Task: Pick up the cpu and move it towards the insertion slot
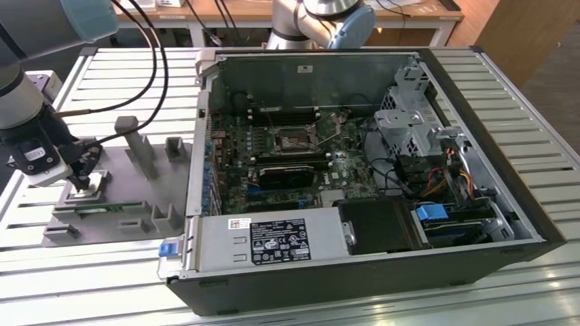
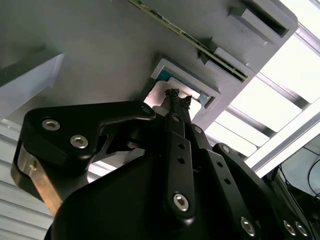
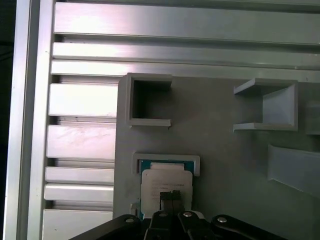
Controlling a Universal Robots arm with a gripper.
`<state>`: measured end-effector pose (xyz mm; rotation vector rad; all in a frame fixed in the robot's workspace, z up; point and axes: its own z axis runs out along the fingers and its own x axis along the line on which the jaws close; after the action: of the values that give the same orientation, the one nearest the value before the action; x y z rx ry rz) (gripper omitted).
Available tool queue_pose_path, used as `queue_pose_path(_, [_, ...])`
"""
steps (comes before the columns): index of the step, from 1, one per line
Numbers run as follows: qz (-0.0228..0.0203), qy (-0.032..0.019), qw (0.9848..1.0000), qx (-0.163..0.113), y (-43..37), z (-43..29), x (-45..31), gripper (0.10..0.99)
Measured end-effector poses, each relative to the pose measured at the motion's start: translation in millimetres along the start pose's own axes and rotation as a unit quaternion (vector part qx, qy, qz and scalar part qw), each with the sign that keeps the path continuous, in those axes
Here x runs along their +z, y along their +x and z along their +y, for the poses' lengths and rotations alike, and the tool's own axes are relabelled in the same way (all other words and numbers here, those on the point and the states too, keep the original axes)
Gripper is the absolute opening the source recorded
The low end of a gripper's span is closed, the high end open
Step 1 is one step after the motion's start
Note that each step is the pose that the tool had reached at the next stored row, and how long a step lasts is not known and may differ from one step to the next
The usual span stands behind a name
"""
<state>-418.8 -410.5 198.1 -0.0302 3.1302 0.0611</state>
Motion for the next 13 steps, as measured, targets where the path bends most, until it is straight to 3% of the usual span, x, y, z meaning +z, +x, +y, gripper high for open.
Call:
queue_pose_path(10, [0.0000,0.0000,1.0000,0.000,1.3,0.0,1.6,0.110])
queue_pose_path(12, [0.0000,0.0000,1.0000,0.000,1.3,0.0,1.6,0.231])
queue_pose_path(13, [0.0000,-0.0001,1.0000,0.000,1.3,0.0,1.6,0.231])
